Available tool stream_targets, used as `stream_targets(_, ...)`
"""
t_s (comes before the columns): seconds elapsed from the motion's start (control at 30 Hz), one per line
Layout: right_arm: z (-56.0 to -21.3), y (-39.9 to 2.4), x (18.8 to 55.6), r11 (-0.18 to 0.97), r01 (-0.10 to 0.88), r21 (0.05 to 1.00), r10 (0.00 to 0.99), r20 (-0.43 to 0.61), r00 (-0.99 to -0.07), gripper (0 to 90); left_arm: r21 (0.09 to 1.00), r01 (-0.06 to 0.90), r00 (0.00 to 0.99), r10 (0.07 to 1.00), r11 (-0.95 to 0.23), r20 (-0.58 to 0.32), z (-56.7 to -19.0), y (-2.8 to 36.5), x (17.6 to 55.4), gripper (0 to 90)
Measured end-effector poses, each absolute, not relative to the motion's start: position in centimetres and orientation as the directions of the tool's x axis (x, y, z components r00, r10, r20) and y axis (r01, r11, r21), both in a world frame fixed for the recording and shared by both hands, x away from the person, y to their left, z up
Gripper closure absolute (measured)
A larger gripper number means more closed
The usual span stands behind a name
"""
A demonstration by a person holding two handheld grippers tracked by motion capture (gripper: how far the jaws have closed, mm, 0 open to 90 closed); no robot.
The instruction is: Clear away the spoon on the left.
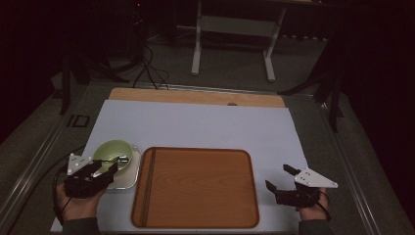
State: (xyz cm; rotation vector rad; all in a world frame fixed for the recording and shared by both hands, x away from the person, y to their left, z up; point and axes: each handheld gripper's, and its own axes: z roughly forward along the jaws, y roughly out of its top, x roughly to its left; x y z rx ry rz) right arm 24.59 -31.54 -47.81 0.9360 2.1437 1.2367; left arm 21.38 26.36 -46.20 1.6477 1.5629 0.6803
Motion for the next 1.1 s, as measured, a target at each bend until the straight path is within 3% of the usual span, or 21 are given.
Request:
stream_targets(0.73, -47.8, -31.4, 24.6, 0.358, 0.318, 0.878, 0.76, -0.075, -0.646, 13.3, 0.757, 0.641, -0.023, 0.988, 0.13, -0.15, -47.8, 29.5, 21.8, 42.0)
stream_targets(1.1, -47.9, -31.4, 24.6, 0.358, 0.321, 0.877, 0.759, -0.073, -0.647, 13.3, 0.746, 0.638, -0.1, 0.981, 0.191, -0.165, -48.6, 30.4, 23.1, 45.4)
